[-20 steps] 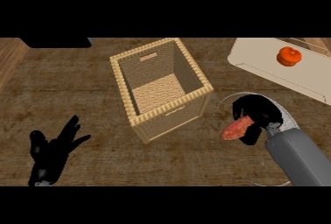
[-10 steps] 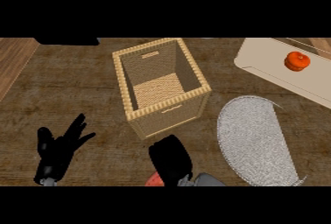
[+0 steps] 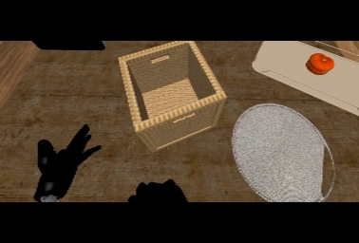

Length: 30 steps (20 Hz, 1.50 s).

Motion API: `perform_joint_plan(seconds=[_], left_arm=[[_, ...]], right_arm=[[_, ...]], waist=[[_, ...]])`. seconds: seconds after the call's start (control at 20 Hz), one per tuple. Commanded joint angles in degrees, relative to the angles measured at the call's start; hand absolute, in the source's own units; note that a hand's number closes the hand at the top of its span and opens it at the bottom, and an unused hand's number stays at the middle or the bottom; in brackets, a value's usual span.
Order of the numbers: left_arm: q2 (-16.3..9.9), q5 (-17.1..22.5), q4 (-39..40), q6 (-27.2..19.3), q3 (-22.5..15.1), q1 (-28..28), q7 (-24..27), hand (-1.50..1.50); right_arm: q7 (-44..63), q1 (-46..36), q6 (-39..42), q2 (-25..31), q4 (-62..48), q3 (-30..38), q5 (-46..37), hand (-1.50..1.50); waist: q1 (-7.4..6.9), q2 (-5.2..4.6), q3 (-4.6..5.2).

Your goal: Pick the sweet potato from the placemat and place it in the basket

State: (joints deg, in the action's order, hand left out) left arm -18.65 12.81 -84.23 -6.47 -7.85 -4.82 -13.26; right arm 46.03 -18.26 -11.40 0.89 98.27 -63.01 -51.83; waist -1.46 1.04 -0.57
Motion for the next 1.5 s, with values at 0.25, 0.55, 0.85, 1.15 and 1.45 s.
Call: perform_joint_plan(seconds=[0.25,0.55,0.85,1.15,1.45], left_arm=[[-0.15,-0.74,1.82,-0.60,-0.65,-1.76,-2.88,0.00],[-0.24,-0.81,3.59,0.61,-0.61,-4.34,-0.58,0.00],[-0.47,-1.03,2.55,0.77,-0.68,-4.42,-0.93,0.00],[0.94,-2.36,1.97,-0.75,-1.46,-2.87,-1.46,0.00],[-0.29,-0.27,2.35,1.51,0.43,-2.15,-3.16,0.00]], right_arm=[[16.47,-9.44,-10.62,-0.80,15.81,0.35,-2.48,1.50],[27.38,-19.34,-5.95,-0.85,19.97,8.74,-3.57,1.50],[31.77,-30.81,-2.34,-0.86,16.18,19.68,2.49,1.50],[32.20,-41.82,1.56,-0.86,6.75,28.95,8.77,1.50],[27.62,-46.92,1.53,-0.87,-2.12,33.24,12.90,1.50]], waist=[[0.90,-0.16,0.69],[1.13,-0.12,0.91],[0.05,-0.49,0.91],[0.11,-0.78,0.80],[0.51,-0.98,0.67]])
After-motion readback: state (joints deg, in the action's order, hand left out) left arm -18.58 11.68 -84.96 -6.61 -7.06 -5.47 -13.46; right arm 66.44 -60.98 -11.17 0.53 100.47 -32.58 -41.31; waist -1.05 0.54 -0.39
